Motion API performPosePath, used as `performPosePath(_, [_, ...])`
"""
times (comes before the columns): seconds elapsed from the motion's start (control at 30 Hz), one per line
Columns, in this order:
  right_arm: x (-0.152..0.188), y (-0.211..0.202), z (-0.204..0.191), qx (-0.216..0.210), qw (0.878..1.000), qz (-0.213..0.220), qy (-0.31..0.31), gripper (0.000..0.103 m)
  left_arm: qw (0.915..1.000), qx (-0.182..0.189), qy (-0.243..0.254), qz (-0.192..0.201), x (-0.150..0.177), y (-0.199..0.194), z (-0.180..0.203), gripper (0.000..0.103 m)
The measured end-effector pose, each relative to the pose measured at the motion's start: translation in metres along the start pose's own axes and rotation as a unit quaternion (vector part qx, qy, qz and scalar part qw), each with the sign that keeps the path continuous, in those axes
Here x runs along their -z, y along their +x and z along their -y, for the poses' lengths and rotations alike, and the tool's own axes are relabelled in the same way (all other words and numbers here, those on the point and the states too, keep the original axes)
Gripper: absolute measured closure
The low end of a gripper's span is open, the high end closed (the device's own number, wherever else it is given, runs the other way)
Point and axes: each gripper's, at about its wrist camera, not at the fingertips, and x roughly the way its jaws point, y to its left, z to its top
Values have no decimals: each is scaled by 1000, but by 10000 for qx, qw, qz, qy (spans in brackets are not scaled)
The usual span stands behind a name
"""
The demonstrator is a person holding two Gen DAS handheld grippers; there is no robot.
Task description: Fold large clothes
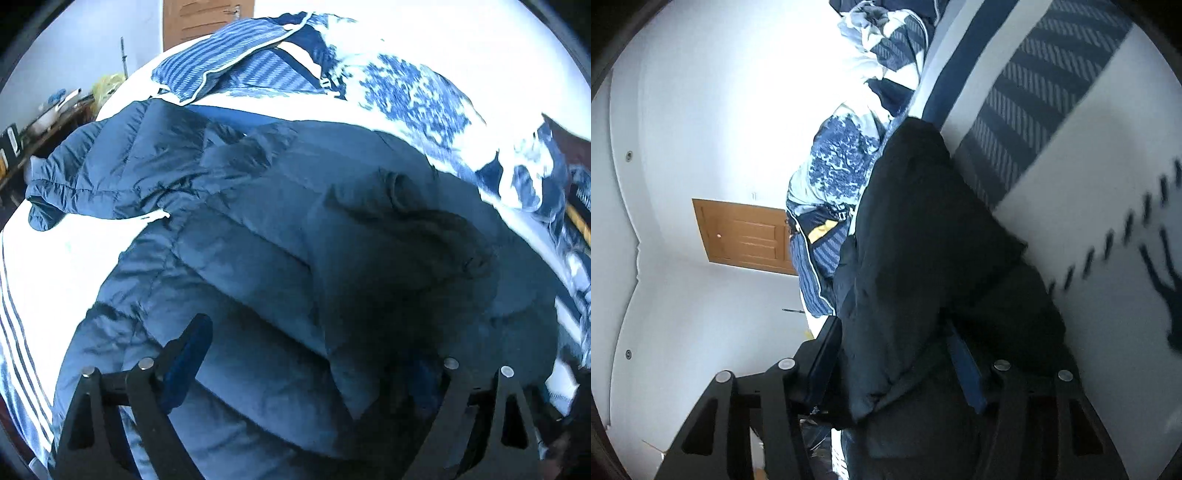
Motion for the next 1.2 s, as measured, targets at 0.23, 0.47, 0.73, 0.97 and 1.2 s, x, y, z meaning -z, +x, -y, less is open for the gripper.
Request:
performPosePath(0.23, [4, 8, 0, 199, 9997, -45, -106, 53, 9985, 149, -384, -353, -3, 14, -25, 60])
performPosePath(0.47, [-2, 26, -6, 310, 9993, -71, -207, 53, 9973, 464, -506, -257, -4, 20, -27, 97])
performPosePath(0.73, [-1, 25, -27, 475, 9962, 39, -724, 82, 9960, 531, -672, 241, -74, 17, -49, 98])
performPosePath(0.97, [-1, 46, -24, 764, 9937, -167, -801, 96, 9900, 1055, -320, 886, -132, 3, -21, 98])
performPosePath(1.2, [3, 46, -30, 1131, 9882, 65, -1036, 99, 9987, 505, -59, -46, -115, 96, -27, 97])
